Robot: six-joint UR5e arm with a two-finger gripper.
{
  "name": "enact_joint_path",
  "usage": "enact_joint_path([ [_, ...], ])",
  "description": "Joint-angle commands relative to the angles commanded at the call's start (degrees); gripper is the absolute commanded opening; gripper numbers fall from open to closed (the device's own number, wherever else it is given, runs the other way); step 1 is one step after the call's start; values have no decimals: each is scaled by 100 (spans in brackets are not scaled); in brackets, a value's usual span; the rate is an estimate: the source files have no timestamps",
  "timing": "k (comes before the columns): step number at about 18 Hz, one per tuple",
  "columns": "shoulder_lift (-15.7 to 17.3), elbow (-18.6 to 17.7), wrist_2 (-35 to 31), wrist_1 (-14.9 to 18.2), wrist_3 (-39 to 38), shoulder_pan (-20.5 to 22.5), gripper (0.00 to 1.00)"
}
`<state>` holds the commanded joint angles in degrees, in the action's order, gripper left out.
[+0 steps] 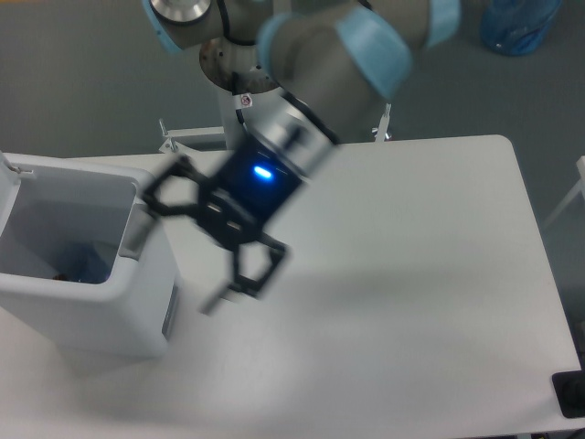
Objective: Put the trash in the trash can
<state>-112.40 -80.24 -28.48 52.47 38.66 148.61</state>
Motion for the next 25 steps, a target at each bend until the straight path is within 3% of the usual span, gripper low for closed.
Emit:
enact_joint_path([
  [6,-343,17,-244,18,369,326,100],
  [10,-432,-35,-1606,70,800,335,100],
  [14,-484,-44,-1994,88,836,309,100],
  [17,-484,52,-2766,175,967,265,100],
  [25,-502,9,-5034,404,2408,54,100],
])
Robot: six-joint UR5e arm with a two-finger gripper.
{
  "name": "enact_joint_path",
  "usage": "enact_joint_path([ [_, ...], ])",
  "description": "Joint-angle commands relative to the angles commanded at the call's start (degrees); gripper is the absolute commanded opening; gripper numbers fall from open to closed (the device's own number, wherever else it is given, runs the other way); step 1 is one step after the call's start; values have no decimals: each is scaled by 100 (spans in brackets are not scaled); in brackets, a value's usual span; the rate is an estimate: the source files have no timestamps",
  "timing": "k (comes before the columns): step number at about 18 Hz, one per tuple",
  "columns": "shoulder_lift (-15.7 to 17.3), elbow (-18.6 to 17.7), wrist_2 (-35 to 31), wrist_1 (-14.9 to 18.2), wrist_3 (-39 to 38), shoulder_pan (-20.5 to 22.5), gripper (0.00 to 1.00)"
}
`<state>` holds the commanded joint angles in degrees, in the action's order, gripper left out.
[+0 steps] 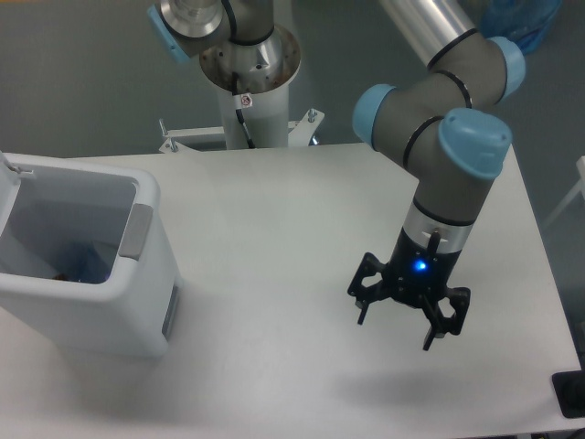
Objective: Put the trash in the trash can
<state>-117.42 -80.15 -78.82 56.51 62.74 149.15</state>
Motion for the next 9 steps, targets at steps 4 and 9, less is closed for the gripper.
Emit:
enact_joint_path([
  [4,-87,0,-668,9,230,-184,100],
  [9,-105,-9,-1443,35,238,-431,100],
])
